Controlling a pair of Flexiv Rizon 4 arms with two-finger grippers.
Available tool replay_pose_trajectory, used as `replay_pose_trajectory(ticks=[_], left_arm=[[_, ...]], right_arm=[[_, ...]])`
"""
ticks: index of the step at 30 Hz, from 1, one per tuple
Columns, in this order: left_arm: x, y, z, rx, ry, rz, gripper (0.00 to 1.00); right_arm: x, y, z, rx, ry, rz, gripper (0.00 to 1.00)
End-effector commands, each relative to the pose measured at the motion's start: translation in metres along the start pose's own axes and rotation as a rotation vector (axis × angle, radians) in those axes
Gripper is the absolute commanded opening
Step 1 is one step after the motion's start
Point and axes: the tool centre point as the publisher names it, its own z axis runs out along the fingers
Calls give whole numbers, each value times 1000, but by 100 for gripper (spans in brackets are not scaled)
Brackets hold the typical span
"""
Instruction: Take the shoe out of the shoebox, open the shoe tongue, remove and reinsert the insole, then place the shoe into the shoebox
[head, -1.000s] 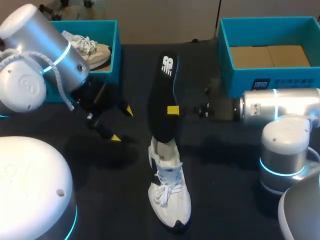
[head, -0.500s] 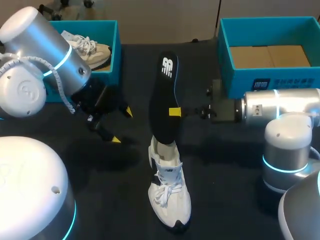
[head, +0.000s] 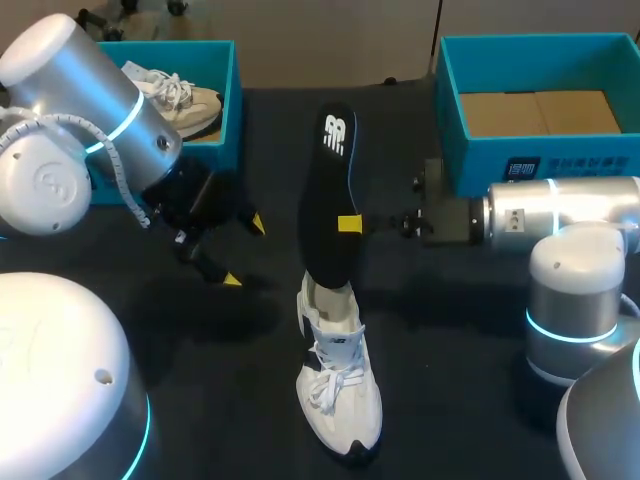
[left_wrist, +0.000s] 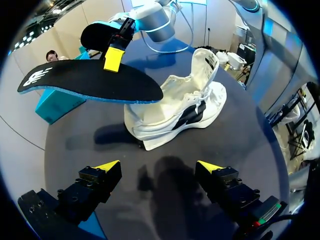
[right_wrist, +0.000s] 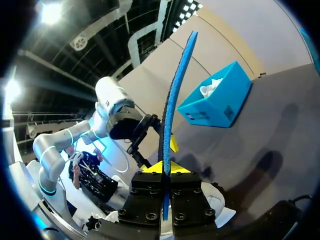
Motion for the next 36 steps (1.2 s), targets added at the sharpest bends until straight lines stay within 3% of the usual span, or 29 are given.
replay_pose_trajectory(ticks=[1, 8, 17, 36], left_arm=[[3, -2, 3, -17, -6, -17, 100], [9, -5, 11, -48, -28, -70, 100], [17, -8, 26, -30, -1, -121, 100], [19, -10, 36, -30, 29, -154, 100]], right_arm=[[0, 0, 2, 0, -3, 0, 0], [0, -8, 3, -27, 16, -32, 0], [1, -20, 1, -54, 43, -89, 0], [1, -23, 2, -51, 50, -113, 0]])
